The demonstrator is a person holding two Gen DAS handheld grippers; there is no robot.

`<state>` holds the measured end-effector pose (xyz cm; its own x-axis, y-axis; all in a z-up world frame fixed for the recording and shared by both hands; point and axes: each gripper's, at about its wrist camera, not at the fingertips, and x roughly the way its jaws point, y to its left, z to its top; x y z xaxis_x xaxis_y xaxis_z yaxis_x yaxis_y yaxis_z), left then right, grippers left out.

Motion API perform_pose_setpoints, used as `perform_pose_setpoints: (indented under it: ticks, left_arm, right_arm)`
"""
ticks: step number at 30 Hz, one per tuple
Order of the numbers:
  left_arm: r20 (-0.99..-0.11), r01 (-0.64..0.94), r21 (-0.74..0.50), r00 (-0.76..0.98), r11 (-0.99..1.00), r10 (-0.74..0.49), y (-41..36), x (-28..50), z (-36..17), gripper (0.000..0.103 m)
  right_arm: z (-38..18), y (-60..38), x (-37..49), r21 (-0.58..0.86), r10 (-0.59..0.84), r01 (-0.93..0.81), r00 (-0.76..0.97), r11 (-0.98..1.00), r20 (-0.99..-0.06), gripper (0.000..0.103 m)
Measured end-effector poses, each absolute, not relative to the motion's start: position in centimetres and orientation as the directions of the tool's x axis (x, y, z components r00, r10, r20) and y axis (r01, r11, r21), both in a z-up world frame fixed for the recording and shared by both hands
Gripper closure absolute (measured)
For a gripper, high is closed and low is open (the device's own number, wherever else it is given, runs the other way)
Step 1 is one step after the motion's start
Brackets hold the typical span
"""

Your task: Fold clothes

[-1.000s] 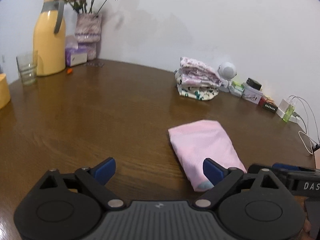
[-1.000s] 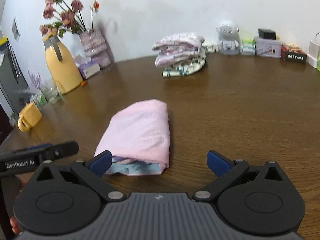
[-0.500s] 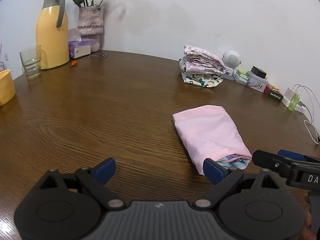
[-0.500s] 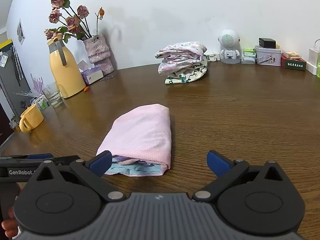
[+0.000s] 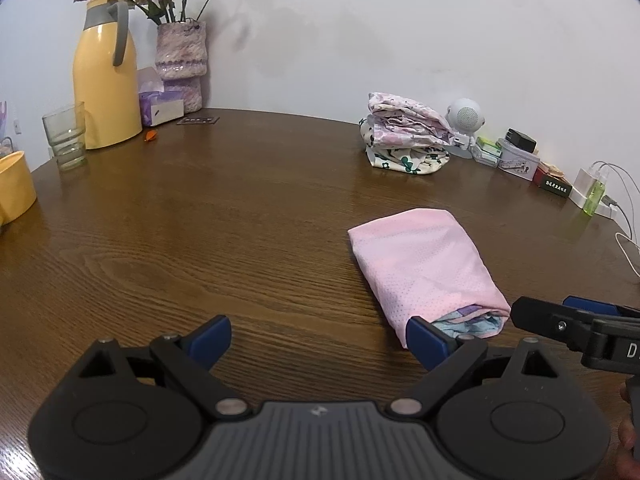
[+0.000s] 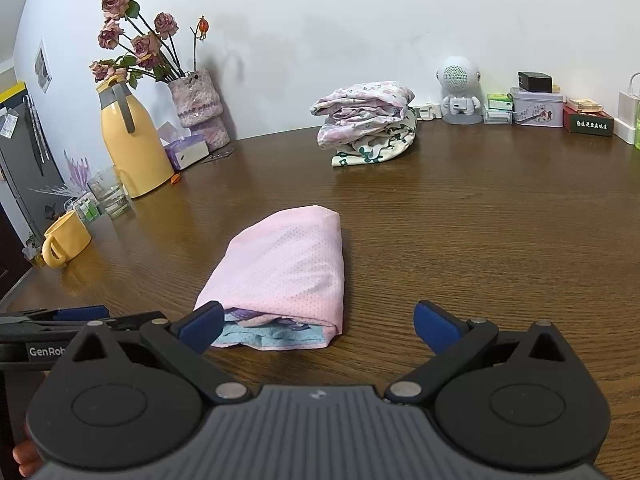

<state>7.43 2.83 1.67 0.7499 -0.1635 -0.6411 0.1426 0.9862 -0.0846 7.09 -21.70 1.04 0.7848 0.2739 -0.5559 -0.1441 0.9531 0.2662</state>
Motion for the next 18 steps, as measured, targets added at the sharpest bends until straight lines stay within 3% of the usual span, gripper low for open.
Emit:
perform_pose_setpoints:
  ticks: [18]
  left_arm:
    - [-0.660,0.160,-0.107,0.727,0.981,-0.190,2.5,9.1,1.6,0.008]
  right_arm:
    - [1.1,-22.3,8.2,0.276,0.307,-0.178,0.774,0.945,-0.554,0.000]
